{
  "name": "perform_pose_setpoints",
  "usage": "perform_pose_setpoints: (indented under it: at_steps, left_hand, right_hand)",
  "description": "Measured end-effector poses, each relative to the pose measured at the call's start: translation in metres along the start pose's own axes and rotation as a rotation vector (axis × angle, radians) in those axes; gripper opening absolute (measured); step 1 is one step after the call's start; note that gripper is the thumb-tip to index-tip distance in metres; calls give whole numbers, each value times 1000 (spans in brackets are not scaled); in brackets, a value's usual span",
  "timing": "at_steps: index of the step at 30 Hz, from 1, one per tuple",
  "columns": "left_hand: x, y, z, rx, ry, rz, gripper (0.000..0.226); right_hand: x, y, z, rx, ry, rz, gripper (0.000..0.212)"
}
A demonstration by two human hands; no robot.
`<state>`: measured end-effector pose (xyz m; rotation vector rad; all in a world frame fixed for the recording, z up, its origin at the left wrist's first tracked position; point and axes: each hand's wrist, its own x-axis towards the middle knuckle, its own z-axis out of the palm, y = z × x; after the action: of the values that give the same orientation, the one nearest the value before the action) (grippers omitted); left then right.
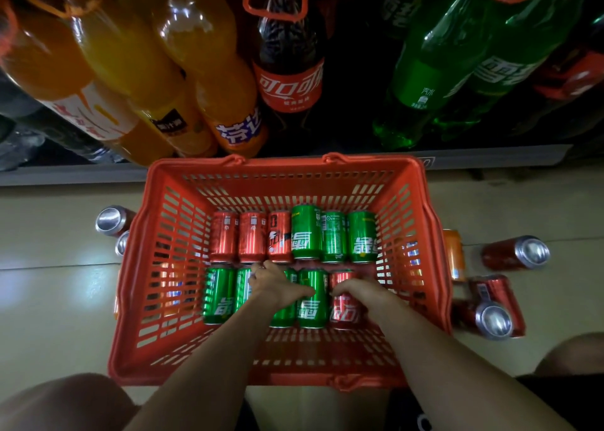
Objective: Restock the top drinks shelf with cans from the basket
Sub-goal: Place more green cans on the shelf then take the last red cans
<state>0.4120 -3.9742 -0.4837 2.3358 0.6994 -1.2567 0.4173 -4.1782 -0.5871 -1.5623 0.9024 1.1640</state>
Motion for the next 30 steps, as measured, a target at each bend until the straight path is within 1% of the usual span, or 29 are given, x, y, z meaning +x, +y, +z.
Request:
perform_pose_setpoints:
  at_steps: [2, 4, 6, 8, 9, 11, 13, 16, 18, 19, 20, 21, 22, 23, 25, 27, 28, 29, 30]
  left_hand:
    - [7, -4, 0, -78, -22, -33, 132]
    - [10, -8, 2, -166, -57, -43, 127]
    - [11, -11, 7, -225, -92, -42, 122]
    - [10, -12, 10, -272, -105, -52, 128]
    - [10, -12, 11, -297, -111, -60, 129]
    - [10, -10, 12, -376, -134, -61, 125]
    - [12, -11, 16, -522, -142, -65, 121]
    - [15, -16, 21, -673, -109, -73, 127]
    - [18, -20, 24, -696, -130, -75, 126]
    - [16, -21, 24, -689, -154, -75, 118]
    - [20, -22, 27, -695, -171, -74, 101]
    - [19, -23, 27, -708, -181, -64, 80]
    - [18, -22, 27, -736, -182, -51, 71]
    - [17, -22, 27, -767, -193, -43, 78]
    - [13, -19, 23, -793, -226, -40, 99]
    - [15, -19, 21, -877, -262, -41, 112]
    - [13, -17, 20, -943, -295, -39, 112]
    - [11, -15, 19, -1000, -332, -22, 105]
    - [9, -13, 18, -1030, -370, -2, 95]
  right_hand:
    - [-6, -3, -3, 43, -30, 26, 97]
    - [-24, -9, -2, 104, -68, 52, 89]
    - [-50, -20, 2, 151, -88, 52, 78]
    - [-63, -26, 3, 181, -110, 32, 65]
    - [-67, -28, 3, 183, -122, 25, 64]
    - [-67, -27, 2, 215, -131, 24, 69]
    - [-66, -26, 1, 209, -139, 31, 74]
    - [-71, -27, 3, 236, -171, 22, 60]
    - [-77, -29, 4, 270, -204, 11, 51]
    - [-78, -30, 4, 287, -219, 6, 43]
    - [-77, -31, 4, 292, -232, -2, 39]
    - [-77, -31, 4, 293, -248, -7, 38]
    - [-78, -32, 4, 290, -248, -9, 40]
    - [-77, -32, 4, 287, -247, -8, 42]
    - [-74, -31, 3, 286, -252, -15, 43]
    - [-75, -31, 4, 293, -257, -21, 47]
    - [-73, -30, 6, 289, -265, -24, 51]
    - [-72, -29, 8, 293, -284, -24, 55]
    - [-73, -28, 9, 299, -297, -24, 52]
